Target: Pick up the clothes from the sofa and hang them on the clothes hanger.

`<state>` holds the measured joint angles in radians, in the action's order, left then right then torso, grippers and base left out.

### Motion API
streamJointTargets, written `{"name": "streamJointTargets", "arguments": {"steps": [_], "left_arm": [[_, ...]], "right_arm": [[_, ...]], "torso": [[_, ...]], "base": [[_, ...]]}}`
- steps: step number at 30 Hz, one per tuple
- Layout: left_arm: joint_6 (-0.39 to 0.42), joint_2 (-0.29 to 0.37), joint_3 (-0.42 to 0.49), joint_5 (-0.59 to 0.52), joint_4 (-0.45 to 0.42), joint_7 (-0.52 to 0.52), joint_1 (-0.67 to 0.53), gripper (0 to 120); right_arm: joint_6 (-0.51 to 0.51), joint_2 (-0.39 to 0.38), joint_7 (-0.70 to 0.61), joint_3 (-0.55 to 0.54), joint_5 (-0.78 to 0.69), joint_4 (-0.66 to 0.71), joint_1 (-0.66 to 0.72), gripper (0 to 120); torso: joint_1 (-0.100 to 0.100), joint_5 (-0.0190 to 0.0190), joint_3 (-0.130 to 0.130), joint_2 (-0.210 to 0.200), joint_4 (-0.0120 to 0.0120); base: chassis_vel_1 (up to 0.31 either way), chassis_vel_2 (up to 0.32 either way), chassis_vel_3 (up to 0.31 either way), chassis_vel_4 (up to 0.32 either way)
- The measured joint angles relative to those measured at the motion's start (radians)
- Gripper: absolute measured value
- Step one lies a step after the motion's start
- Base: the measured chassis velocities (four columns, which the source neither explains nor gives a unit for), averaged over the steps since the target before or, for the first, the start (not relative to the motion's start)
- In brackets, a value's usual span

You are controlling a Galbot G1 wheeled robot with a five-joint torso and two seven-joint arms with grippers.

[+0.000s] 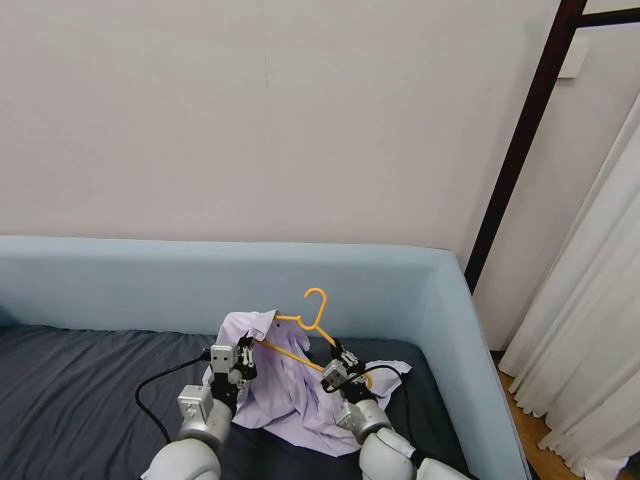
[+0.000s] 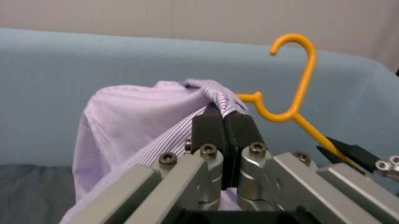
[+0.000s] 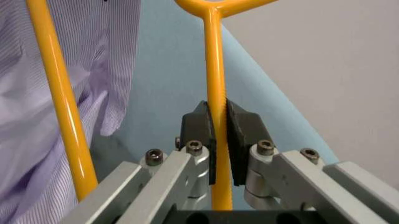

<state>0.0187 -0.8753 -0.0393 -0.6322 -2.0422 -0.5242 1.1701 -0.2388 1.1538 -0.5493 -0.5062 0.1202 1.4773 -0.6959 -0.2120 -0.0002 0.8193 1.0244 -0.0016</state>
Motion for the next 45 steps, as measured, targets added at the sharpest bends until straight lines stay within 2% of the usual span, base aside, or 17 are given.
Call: {"name": "streamJointTargets", "arguments": {"steps": [6,19,28,31,45], "left_arm": [[-0.011,-0.011,0.005,0.009,-0.001,0.009,0.010,0],[-0.020,-0.015,0.021,0.023,0.006,0.024,0.020,0],[-0.050,-0.024,0.052,0.070,0.035,0.050,0.067,0],[-0.060,-0.026,0.053,0.077,0.041,0.054,0.076,0],[-0.059,-0.013,0.043,0.054,0.019,0.053,0.047,0]], "right_arm": [[0.005,0.033,-0.004,-0.011,0.026,-0.049,0.005,5],[0.072,0.046,0.003,-0.011,0.080,-0.087,-0.009,5],[0.169,0.054,0.003,0.016,0.089,-0.069,0.000,5],[0.238,0.052,0.000,0.029,0.120,-0.063,0.009,5],[0.325,0.068,0.025,0.030,0.271,-0.155,-0.051,5]], "torso": [[0.000,0.0001,0.000,0.000,0.0000],[0.000,0.0001,0.000,0.000,0.0000],[0.000,0.0001,0.000,0.000,0.0001],[0.000,0.0001,0.000,0.000,0.0002],[0.000,0.0002,0.000,0.000,0.0001]], "base": [[0.000,0.000,0.000,0.000],[0.000,0.000,0.000,0.000],[0.000,0.000,0.000,0.000],[0.000,0.000,0.000,0.000],[0.000,0.000,0.000,0.000]]}}
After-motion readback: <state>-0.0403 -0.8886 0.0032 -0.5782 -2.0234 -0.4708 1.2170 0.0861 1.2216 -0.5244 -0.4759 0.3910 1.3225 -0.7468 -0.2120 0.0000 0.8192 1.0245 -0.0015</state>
